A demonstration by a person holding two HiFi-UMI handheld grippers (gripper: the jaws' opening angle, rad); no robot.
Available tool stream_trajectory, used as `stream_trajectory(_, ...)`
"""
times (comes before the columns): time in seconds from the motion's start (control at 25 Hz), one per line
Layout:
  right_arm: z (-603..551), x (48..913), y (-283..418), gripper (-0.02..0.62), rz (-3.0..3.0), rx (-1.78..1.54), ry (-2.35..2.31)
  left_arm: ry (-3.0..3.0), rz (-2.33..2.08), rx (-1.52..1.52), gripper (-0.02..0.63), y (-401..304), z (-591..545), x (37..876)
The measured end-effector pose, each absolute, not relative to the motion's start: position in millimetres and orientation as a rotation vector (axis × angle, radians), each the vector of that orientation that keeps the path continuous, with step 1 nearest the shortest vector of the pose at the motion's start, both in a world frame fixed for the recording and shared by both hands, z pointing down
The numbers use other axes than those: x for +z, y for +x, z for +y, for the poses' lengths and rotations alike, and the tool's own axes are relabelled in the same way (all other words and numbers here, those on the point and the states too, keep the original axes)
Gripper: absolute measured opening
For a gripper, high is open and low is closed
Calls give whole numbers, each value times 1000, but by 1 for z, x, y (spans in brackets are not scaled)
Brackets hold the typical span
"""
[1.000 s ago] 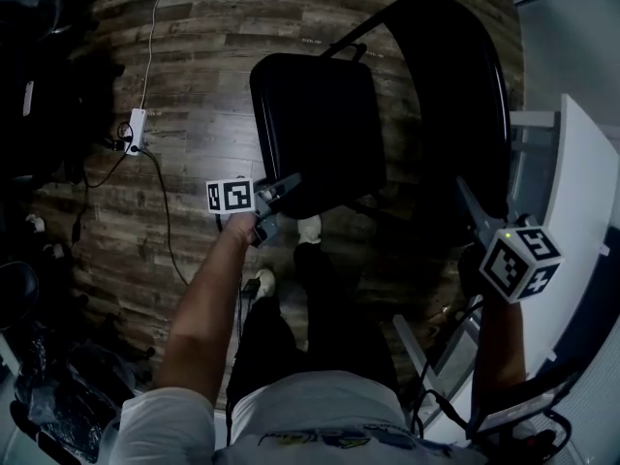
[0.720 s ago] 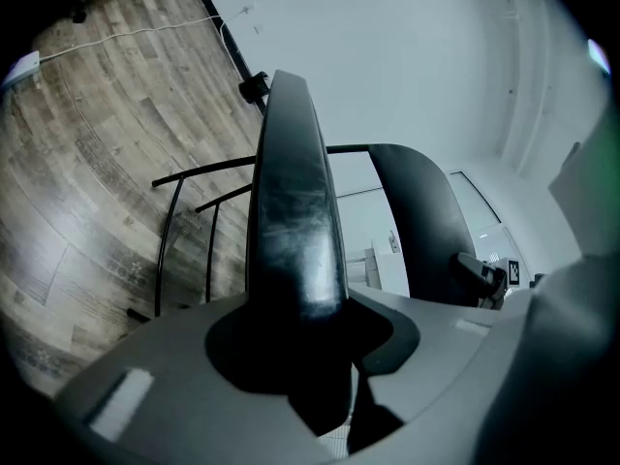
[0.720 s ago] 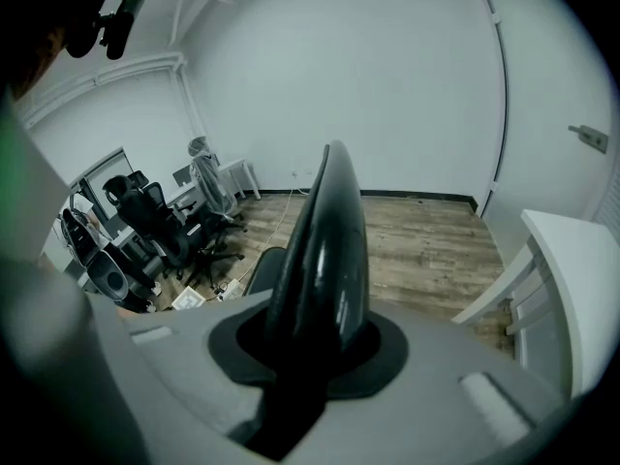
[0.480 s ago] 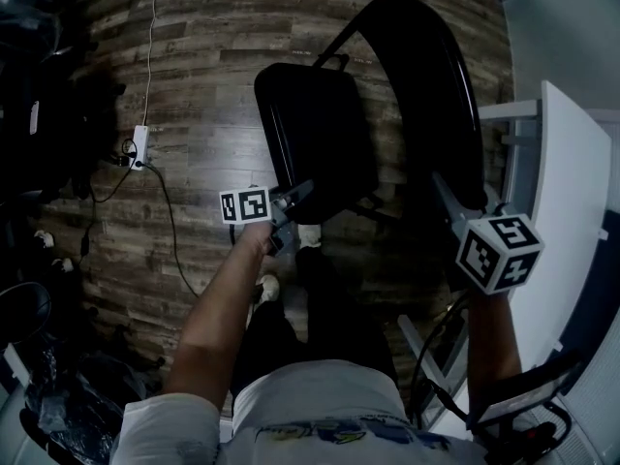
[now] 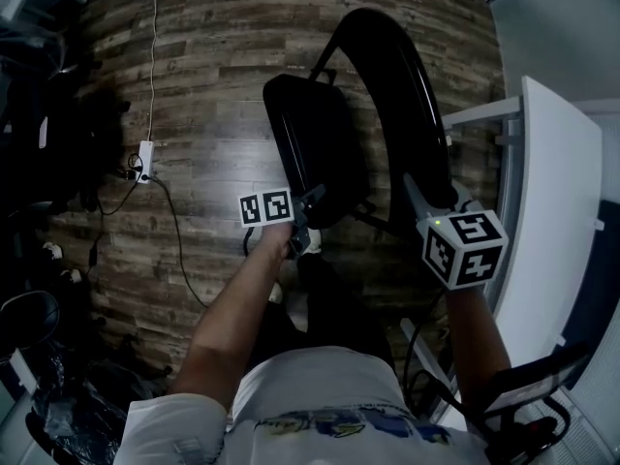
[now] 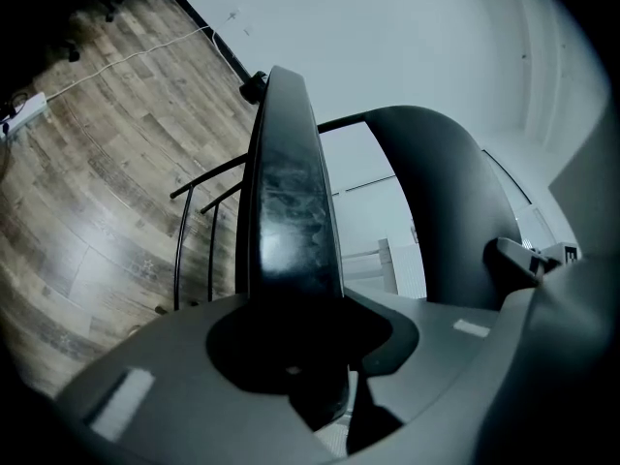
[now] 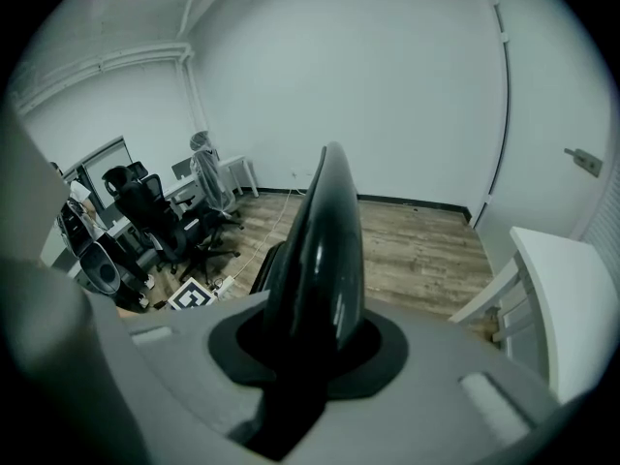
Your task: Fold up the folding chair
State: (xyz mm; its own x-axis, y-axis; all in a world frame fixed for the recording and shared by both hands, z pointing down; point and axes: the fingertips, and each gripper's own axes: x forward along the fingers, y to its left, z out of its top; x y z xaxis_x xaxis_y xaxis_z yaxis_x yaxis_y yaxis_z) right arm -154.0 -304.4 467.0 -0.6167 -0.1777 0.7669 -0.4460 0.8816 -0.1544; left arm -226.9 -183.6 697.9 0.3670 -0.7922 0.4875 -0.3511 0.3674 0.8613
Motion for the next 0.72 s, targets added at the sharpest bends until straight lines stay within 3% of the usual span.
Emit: stream_trajectory(0.72, -280, 455, -164, 74, -2233, 365, 499, 1122, -1287, -231, 126, -198, -219, 681)
